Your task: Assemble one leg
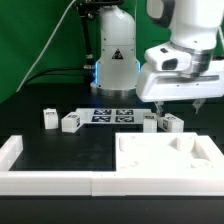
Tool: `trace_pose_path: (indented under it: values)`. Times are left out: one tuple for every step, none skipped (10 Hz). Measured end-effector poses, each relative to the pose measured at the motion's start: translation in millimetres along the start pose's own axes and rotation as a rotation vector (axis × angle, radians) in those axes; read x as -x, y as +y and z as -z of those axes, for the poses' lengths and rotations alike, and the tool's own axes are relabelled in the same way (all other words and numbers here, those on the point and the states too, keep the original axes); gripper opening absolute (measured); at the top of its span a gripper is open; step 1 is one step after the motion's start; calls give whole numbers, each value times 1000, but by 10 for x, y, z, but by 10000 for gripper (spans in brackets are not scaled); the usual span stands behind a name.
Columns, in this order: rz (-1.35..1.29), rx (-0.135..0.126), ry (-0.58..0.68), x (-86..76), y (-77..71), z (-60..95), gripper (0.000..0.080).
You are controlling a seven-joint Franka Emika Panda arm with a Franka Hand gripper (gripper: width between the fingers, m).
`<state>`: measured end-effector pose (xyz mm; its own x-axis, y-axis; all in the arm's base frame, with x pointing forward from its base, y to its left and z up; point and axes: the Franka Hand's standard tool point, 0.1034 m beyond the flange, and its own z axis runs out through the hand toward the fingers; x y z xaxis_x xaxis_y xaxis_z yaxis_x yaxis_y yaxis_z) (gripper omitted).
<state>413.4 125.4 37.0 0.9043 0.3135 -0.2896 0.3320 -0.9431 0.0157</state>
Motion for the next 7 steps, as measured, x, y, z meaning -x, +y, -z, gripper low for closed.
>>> trace_pose_path:
  values:
    - [31, 3, -117, 16, 38, -24, 649]
    - [37, 3, -215, 13, 59, -45, 649]
    - [39, 6, -322, 32, 59, -61, 649]
    - [42, 8, -419, 40, 53, -74, 649]
    - [44, 9, -471, 23, 46, -103, 649]
    - [44, 16, -588, 115, 30, -112, 649]
    - [43, 25, -687, 130, -7, -132, 649]
